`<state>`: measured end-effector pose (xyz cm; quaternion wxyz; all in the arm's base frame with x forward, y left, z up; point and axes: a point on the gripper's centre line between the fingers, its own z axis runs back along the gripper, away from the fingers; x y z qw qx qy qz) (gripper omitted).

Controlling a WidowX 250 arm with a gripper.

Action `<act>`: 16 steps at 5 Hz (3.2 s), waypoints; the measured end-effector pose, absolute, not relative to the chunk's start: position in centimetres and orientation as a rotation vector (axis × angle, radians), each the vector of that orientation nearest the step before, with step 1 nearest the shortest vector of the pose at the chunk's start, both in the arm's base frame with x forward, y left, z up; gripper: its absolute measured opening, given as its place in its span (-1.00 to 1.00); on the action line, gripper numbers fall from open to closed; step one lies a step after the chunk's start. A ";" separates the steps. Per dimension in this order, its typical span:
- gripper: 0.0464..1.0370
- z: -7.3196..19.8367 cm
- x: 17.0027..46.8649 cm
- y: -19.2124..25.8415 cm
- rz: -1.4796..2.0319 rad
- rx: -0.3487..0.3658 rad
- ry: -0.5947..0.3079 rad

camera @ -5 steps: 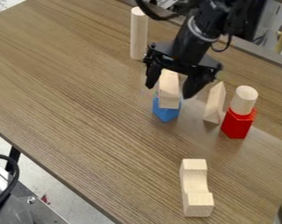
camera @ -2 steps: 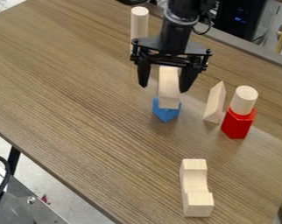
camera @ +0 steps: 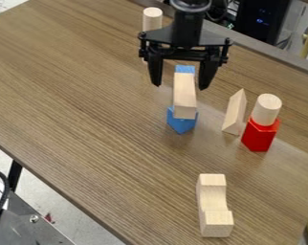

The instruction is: Remove the cylinder form the red hexagon and put it on the table

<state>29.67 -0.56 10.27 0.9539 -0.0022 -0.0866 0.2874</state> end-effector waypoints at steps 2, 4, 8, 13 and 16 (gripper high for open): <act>0.93 11.6 29.4 -0.8 0.576 -0.039 -0.197; 0.93 11.6 29.5 -1.9 0.541 -0.080 -0.189; 0.93 11.4 32.3 -7.2 0.342 -0.023 -0.145; 0.93 9.4 35.1 -10.4 0.254 -0.037 -0.083; 0.87 8.3 35.3 -11.0 0.243 -0.035 -0.064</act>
